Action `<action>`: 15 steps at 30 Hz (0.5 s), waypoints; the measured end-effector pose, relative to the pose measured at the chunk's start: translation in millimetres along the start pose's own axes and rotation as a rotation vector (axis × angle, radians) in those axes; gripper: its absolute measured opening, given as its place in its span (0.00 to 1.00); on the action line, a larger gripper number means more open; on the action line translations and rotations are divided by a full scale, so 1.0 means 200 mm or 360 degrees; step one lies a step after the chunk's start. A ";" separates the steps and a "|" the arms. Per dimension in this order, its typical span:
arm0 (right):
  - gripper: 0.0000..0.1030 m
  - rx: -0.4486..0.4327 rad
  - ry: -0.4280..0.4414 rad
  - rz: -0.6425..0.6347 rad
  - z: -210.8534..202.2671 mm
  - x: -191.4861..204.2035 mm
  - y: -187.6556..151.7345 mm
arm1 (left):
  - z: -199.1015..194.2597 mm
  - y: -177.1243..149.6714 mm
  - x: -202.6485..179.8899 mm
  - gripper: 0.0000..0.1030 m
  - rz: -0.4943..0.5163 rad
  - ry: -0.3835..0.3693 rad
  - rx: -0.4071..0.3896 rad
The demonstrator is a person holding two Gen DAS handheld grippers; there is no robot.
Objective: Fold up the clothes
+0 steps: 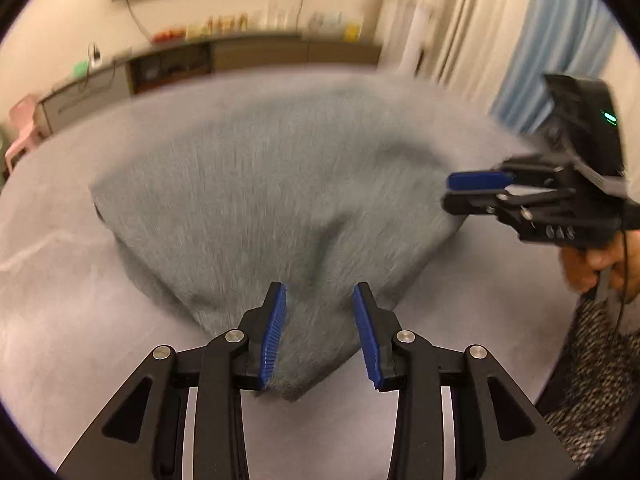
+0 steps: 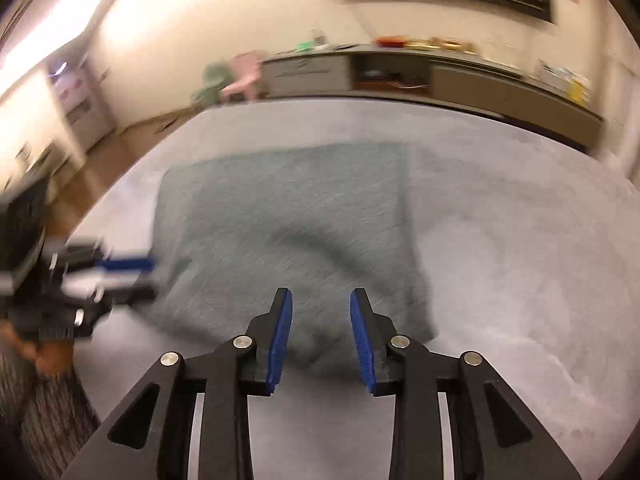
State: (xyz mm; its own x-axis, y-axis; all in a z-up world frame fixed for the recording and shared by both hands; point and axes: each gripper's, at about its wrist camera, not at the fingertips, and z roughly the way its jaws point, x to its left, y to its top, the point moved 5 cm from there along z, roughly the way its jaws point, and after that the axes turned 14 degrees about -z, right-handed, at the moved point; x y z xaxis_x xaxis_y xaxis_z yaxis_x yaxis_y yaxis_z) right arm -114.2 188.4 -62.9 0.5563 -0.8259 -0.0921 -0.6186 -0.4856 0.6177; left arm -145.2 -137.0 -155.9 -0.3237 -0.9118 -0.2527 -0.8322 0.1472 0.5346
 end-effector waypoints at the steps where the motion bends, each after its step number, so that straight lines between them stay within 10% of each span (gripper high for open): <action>1: 0.30 0.0082 -0.0032 -0.0099 0.07 0.03 -0.04 | 0.01 0.00 0.00 0.38 0.0013 0.0009 0.0010; 7: 0.48 0.0156 -0.0163 -0.0046 0.12 -0.12 -0.13 | 0.02 -0.02 0.02 0.38 0.0014 0.0026 0.0032; 15: 0.48 0.0077 -0.0336 -0.0075 0.08 -0.10 -0.01 | 0.10 0.12 0.04 0.42 0.0006 0.0069 0.0016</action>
State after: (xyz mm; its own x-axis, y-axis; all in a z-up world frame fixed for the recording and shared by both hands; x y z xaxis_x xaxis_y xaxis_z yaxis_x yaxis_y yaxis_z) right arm -132.1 201.7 -75.0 0.4600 -0.8411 -0.2844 -0.6236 -0.5341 0.5709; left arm -176.9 -133.2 -160.6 -0.3070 -0.9269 -0.2157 -0.8355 0.1540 0.5274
